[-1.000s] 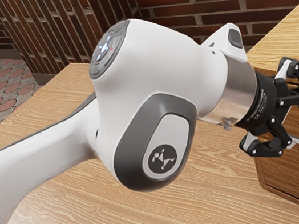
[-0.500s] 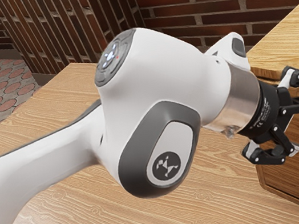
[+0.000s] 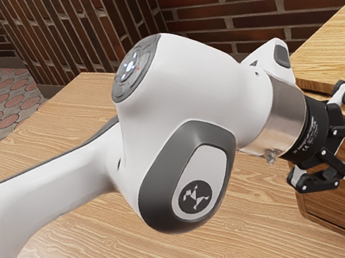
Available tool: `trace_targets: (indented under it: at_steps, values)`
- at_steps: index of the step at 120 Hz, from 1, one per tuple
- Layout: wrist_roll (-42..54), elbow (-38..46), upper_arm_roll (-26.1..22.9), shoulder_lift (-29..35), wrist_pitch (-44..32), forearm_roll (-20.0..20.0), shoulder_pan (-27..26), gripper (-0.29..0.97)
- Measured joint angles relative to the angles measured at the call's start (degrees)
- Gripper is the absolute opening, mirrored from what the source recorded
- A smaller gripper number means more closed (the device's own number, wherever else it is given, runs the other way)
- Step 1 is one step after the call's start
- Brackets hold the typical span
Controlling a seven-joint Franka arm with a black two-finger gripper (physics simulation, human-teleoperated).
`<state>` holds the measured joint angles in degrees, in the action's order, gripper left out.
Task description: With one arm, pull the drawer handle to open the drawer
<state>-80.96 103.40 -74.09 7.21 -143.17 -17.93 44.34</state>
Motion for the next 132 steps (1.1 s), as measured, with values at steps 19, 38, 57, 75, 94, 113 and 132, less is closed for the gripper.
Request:
trace_targets:
  at_steps: [19,38,57,75,94,113,132]
  values:
    - [0.2,-0.5,0.1,0.3,0.4,0.4,0.0,0.1]
    - [0.5,-1.0,0.0,0.4,0.6,0.5,0.0,0.0]
    - [0.6,-0.9,0.1,0.4,0.8,0.5,-0.1,-0.04]
    - [0.7,-0.8,0.1,0.7,0.9,0.2,-0.4,-0.05]
    - [0.7,-0.8,0.3,1.7,1.5,0.0,-0.8,-0.06]
    - [0.7,-1.2,0.7,2.5,2.6,0.1,-0.9,-0.07]
    - [0.7,-1.4,2.1,3.3,4.2,0.1,-1.4,-0.07]
